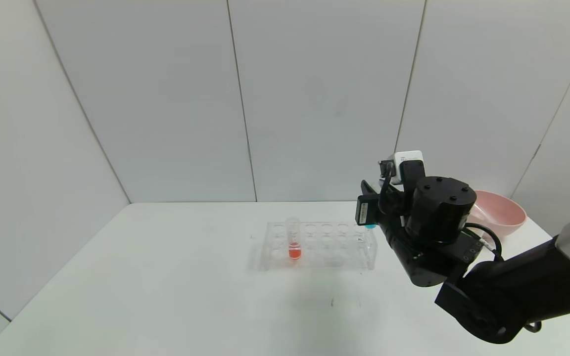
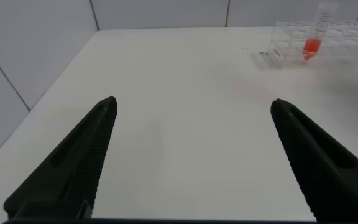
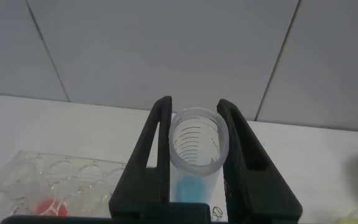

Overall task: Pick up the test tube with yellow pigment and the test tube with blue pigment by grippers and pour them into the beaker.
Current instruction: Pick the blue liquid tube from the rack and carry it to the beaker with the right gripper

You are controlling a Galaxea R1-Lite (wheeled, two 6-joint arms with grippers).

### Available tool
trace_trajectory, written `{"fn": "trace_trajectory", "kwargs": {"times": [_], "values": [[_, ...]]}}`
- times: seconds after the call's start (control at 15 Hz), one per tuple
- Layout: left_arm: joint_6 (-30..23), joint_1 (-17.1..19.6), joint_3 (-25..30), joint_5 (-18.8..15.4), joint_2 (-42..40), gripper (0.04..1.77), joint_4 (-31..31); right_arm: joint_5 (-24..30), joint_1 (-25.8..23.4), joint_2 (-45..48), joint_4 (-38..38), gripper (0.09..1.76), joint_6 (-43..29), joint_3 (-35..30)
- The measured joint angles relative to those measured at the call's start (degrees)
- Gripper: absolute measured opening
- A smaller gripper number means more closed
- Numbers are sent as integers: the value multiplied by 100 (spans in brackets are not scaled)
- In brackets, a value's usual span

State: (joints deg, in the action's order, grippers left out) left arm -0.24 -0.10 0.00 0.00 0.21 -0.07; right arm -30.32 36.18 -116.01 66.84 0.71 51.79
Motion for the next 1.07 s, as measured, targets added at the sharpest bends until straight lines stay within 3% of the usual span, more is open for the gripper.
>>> {"fn": "trace_trajectory", "kwargs": {"times": [0.27, 0.4, 0.53, 0.73, 0.93, 1.07], "values": [[0, 0, 0, 0, 0, 176, 0, 90, -30, 93, -176, 54, 7, -2], [0, 0, 0, 0, 0, 176, 0, 567, -112, 247, -296, 54, -35, -127], [2, 0, 0, 0, 0, 176, 0, 1456, -232, 536, -433, 54, -52, -463], [0, 0, 0, 0, 0, 176, 0, 3335, -621, 1140, -646, 54, -61, -1179], [0, 0, 0, 0, 0, 176, 2, 4953, -1417, 1645, -701, 54, -63, -1673], [0, 0, 0, 0, 0, 176, 0, 5698, -2014, 1858, -750, 54, -61, -1799]]}}
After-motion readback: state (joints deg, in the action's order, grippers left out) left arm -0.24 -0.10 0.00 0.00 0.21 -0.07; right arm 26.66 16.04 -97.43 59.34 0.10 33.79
